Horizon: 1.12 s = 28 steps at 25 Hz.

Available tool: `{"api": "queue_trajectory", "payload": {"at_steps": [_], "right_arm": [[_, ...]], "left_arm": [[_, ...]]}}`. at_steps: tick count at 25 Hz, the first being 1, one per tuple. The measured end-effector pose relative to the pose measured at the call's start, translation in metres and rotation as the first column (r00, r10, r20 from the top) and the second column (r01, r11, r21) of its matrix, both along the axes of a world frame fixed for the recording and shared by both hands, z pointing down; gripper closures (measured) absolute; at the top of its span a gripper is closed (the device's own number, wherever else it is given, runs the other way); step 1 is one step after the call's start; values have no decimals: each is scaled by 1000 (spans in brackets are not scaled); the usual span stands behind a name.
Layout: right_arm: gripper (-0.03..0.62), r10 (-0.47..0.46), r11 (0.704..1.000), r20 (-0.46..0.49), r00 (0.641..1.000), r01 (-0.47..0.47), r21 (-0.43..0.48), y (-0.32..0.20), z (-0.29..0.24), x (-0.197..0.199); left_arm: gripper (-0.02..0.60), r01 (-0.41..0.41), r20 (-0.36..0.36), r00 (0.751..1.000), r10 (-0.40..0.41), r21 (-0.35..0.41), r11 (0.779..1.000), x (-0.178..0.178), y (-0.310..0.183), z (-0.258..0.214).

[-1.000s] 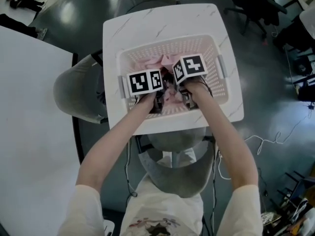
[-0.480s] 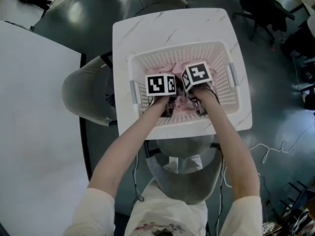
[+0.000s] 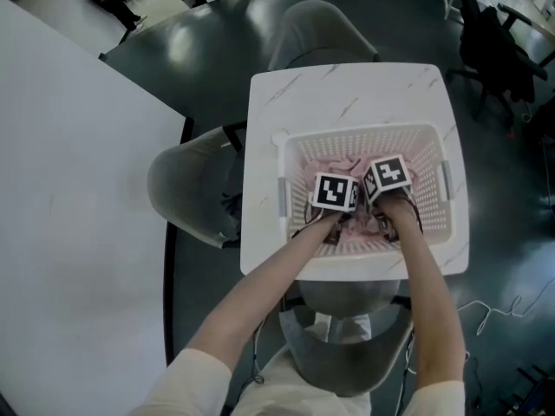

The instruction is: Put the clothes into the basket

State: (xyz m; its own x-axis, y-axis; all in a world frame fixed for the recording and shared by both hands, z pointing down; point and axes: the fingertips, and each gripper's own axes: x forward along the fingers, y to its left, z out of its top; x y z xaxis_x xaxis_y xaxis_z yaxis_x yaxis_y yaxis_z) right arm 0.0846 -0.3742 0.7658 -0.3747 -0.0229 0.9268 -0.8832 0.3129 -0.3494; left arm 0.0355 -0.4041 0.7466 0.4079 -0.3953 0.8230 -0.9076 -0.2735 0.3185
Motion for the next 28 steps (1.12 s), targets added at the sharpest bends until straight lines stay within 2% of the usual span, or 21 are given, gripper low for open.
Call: {"api": "queue_trajectory", "payload": {"at_steps": [3,16,28], "right_arm": [[395,4,1000,19,1000,-4,-8,-1,1,-3],[395,14,1000,29,999,-13,-11,8,0,1],[387,20,1000,90,996,-18,-26,-1,-5,-4]], "left_arm": [[390,-6,20,1000,5,20,1000,-5,-5,-1],[393,-37,7,999,36,17,999,3,4,0],[391,-30,-61,998,30,-1,1000,-2,-5,-4]]}}
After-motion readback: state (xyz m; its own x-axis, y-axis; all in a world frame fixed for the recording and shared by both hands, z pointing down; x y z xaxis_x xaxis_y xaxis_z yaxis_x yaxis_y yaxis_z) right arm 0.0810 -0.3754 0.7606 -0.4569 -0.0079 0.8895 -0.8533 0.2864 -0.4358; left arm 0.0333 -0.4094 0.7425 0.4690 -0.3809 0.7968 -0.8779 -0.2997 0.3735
